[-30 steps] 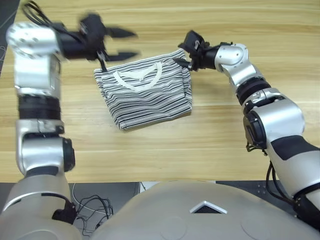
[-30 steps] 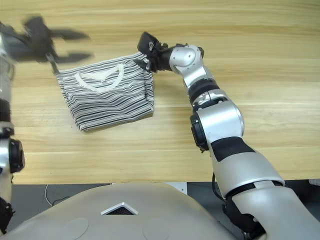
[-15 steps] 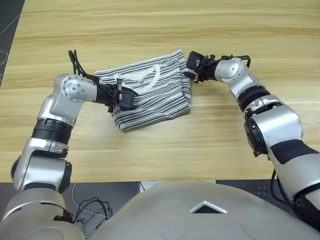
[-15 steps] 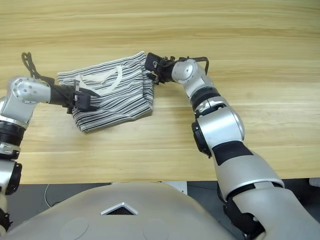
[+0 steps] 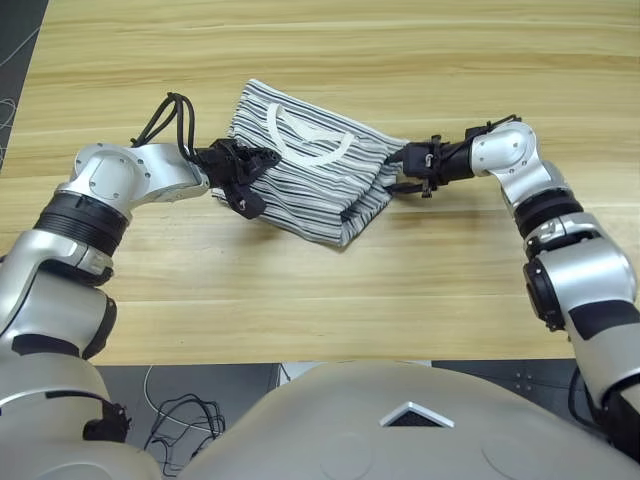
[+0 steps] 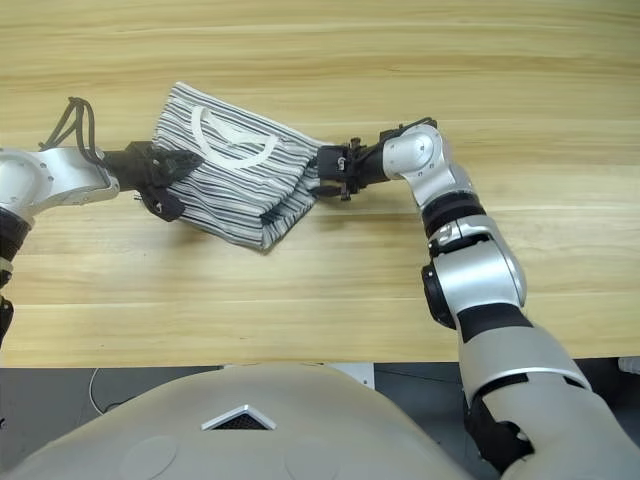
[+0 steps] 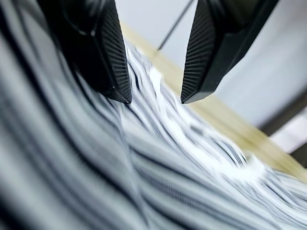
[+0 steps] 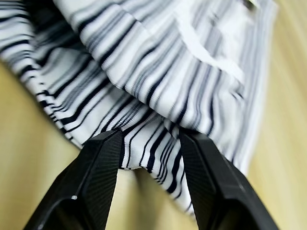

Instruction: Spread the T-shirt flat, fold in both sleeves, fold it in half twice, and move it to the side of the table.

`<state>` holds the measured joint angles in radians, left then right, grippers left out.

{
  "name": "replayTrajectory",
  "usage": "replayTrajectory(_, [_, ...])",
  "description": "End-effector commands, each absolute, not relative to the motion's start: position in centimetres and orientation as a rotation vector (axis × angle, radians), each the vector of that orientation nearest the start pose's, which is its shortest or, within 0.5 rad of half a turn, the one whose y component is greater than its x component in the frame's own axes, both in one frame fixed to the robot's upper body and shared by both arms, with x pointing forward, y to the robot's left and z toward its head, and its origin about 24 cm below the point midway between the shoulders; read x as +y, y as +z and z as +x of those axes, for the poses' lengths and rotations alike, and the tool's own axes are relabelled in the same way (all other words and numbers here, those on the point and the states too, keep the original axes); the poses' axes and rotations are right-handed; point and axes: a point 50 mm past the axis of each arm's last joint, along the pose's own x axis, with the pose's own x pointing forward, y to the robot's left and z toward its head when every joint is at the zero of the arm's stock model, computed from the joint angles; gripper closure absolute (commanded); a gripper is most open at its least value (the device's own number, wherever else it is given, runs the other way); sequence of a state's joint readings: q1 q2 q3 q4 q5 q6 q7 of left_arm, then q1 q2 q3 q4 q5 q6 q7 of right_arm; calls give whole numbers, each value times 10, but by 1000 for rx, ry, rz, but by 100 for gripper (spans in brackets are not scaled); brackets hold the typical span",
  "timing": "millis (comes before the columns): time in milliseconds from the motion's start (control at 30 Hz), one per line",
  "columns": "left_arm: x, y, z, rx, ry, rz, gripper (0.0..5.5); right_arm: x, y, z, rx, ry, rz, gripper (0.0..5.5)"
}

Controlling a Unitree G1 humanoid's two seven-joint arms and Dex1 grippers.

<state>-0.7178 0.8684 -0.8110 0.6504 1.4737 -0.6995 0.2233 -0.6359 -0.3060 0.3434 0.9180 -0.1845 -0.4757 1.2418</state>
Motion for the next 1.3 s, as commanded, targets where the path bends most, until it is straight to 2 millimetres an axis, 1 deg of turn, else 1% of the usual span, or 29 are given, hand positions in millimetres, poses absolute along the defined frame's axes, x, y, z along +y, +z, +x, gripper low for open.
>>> replayTrajectory(33, [245, 49, 315, -711, -1189, 2392, 359, -109, 14, 266, 413, 1755, -483, 330])
replayTrajectory(200, [247, 51, 315, -1123, -1122, 2374, 359, -94, 16, 249, 473, 1800, -331, 330])
replayTrajectory(233, [246, 52, 315, -1190, -1103, 2364, 359, -93, 16, 248, 473, 1802, -330, 330])
replayTrajectory(300, [247, 59, 320, -1268, -1032, 2359, 359, -95, 24, 256, 443, 1760, -342, 330])
replayTrajectory(367, [245, 80, 330, -1303, -869, 2338, 359, -100, 43, 267, 395, 1735, -323, 330])
replayTrajectory(400, [244, 97, 337, -1302, -758, 2323, 359, -103, 54, 269, 374, 1740, -305, 330])
replayTrajectory(433, [244, 119, 345, -1276, -614, 2284, 359, -107, 66, 270, 361, 1759, -270, 330])
replayTrajectory(467, [244, 136, 350, -1256, -518, 2239, 359, -111, 75, 269, 357, 1780, -242, 330])
replayTrajectory(500, [245, 150, 352, -1231, -453, 2199, 359, -116, 84, 269, 363, 1801, -219, 330])
replayTrajectory(533, [247, 156, 353, -1157, -443, 2156, 359, -122, 90, 270, 374, 1816, -209, 330])
replayTrajectory(600, [252, 150, 348, -973, -546, 2068, 359, -134, 98, 274, 403, 1816, -208, 330])
replayTrajectory(667, [255, 135, 339, -800, -678, 2002, 359, -138, 98, 281, 417, 1793, -213, 330])
replayTrajectory(733, [260, 121, 331, -635, -784, 1947, 359, -137, 93, 287, 418, 1762, -215, 330])
replayTrajectory(800, [266, 102, 320, -468, -898, 1905, 359, -133, 86, 292, 405, 1727, -239, 330])
replayTrajectory(900, [270, 77, 306, -280, -1011, 1844, 359, -117, 78, 301, 346, 1661, -263, 330])
replayTrajectory(967, [272, 70, 304, -209, -1025, 1847, 359, -106, 73, 302, 327, 1663, -265, 330])
replayTrajectory(1100, [274, 71, 306, -145, -1008, 1877, 359, -93, 61, 304, 330, 1654, -285, 330])
replayTrajectory(1167, [274, 70, 306, -130, -1011, 1874, 359, -91, 54, 304, 344, 1646, -297, 330])
replayTrajectory(1300, [269, 71, 307, -133, -1015, 1874, 359, -94, 40, 304, 391, 1628, -342, 330])
